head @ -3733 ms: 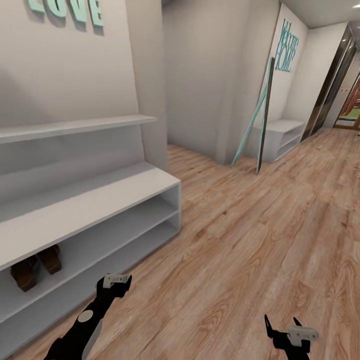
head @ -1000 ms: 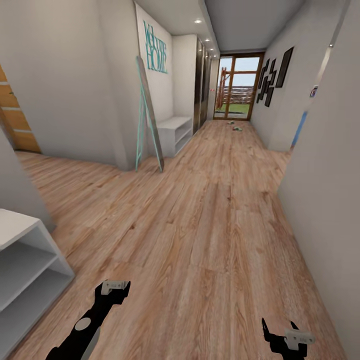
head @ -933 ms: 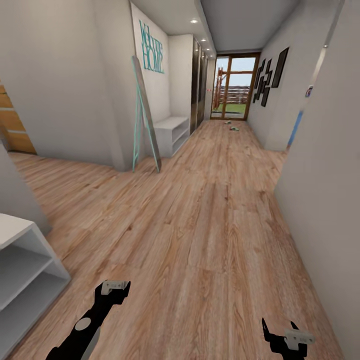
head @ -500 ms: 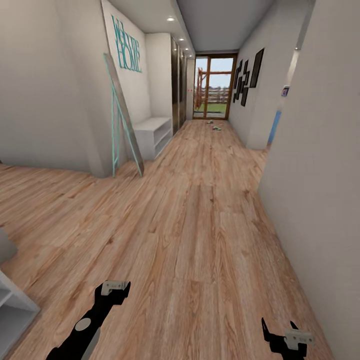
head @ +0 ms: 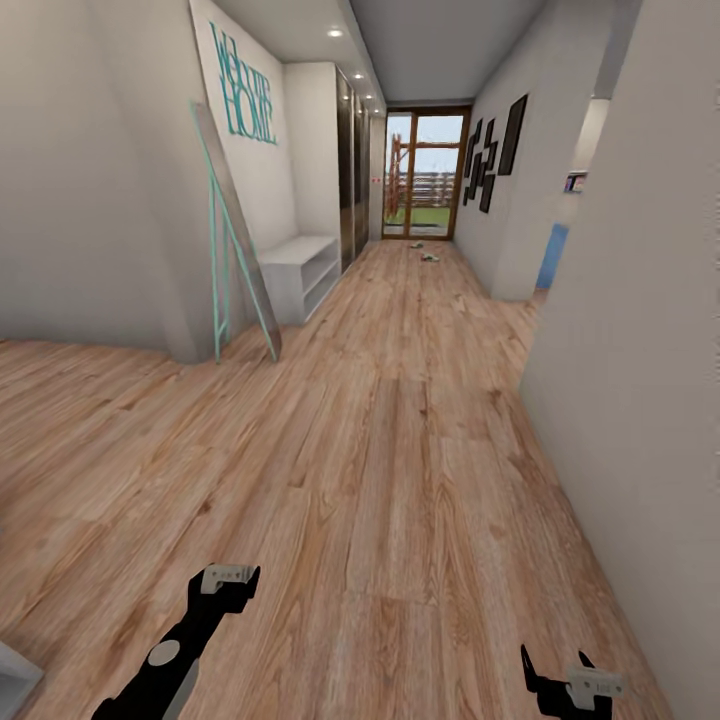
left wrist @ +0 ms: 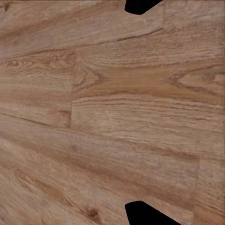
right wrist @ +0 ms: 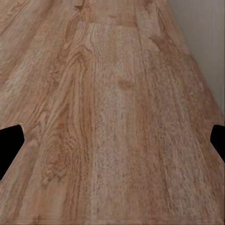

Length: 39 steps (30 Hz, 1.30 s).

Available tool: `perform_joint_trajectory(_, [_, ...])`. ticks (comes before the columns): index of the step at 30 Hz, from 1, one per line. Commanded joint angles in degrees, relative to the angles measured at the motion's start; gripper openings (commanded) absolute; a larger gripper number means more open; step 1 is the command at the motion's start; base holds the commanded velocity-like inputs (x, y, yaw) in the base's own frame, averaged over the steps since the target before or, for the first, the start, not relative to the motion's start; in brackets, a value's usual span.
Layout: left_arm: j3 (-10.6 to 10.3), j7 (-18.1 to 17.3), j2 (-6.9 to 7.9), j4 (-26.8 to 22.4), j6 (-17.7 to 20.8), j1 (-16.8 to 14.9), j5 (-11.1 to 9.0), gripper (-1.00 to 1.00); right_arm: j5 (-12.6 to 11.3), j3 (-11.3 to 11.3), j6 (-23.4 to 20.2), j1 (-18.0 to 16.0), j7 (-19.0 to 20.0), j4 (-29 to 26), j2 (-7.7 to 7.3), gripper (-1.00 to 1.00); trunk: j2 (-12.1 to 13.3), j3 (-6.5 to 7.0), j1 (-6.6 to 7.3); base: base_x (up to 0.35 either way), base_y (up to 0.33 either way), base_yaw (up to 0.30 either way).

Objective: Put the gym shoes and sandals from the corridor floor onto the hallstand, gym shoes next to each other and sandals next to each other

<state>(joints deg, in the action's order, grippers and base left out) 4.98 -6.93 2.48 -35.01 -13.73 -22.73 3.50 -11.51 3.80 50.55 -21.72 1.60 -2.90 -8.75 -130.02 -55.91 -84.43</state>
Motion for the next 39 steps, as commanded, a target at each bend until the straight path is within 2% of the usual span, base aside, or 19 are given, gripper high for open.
perform_joint_trajectory(1, [0.29,-0.42,-0.12,0.04,-0.26,-0.04,0.37,1.00,-0.61,0.37,0.14,0.10,0.17,0.37,0.32,1.00,0.00,-0.04,0.00,0.047,0.000,0.000])
perform_joint_trajectory(8, [0.20,-0.32,-0.18,-0.10,-0.11,0.58,0.34,1.00,-0.75,0.28,0.09,0.30,0.16,1.20,2.57,1.00,0.00,-0.04,0.00,0.171,0.000,0.000])
perform_joint_trajectory(10, [0.25,-0.30,-0.15,-0.15,-0.09,0.81,0.33,1.00,-0.78,0.26,0.08,0.42,0.16,1.30,2.81,1.00,0.00,-0.04,0.00,0.299,0.000,0.000])
perform_joint_trajectory(39, [0.30,-0.12,-0.11,0.01,-0.10,1.60,0.05,1.00,-0.98,0.16,0.28,0.54,0.11,1.23,2.88,1.00,0.00,-0.04,0.00,0.333,0.000,-0.002])
